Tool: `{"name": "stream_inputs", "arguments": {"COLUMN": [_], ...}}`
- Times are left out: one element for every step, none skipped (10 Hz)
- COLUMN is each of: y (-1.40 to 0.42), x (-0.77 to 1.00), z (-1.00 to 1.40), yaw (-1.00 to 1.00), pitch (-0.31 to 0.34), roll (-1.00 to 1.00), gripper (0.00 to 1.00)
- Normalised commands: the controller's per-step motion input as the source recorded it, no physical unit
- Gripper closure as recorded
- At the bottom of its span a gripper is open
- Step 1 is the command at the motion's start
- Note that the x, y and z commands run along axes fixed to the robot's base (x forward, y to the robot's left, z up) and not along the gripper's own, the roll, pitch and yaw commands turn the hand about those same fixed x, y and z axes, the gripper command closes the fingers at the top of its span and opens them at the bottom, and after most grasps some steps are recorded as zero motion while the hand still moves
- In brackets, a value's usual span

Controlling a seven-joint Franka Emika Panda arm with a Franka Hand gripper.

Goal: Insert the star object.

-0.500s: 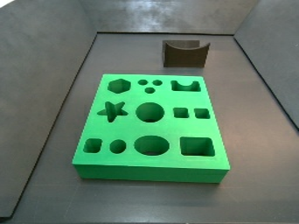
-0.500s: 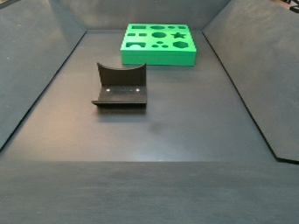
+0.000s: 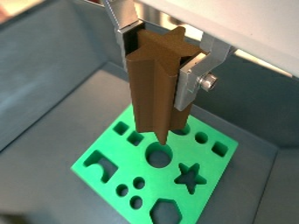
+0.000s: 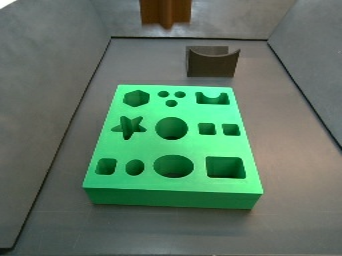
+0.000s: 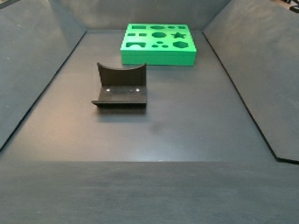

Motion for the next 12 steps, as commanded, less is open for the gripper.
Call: {"name": "stream_inputs", "arguments": {"y": [-0.13,0.02,0.16,0.21,0.15,0.01,0.00,0.01,0.00,-0.13,-0.14,-0.09], "x": [-0.03,-0.32,-0.58,-0.62,-0.38,-0.26,-0.06,-0.13,-0.01,0.00,0.00,0.00], "z": [-0.94,-0.92,-0.93,-0.89,-0.81,-0.73,-0.38,-0.28,-0.40,-0.41,-0.47,-0.46], "yaw": [-0.91,-0.86,-0.67,-0.57,-0.35,-0.14,-0.13,-0.11,-0.10,-0.09,-0.03,0.00], "pitch": [-0.106,-0.096,-0.036,0.000,0.000,-0.120,0.000,0.000,-0.066,-0.013,0.000,0.000], "roll": [0.00,-0.02,-0.10,-0.16,-0.21,-0.14,0.00,0.00,-0.04,0.00,0.06,0.13], "gripper": [1.00,1.00,1.00,1.00,1.00,1.00,1.00,1.00,1.00,1.00,1.00,1.00]}}
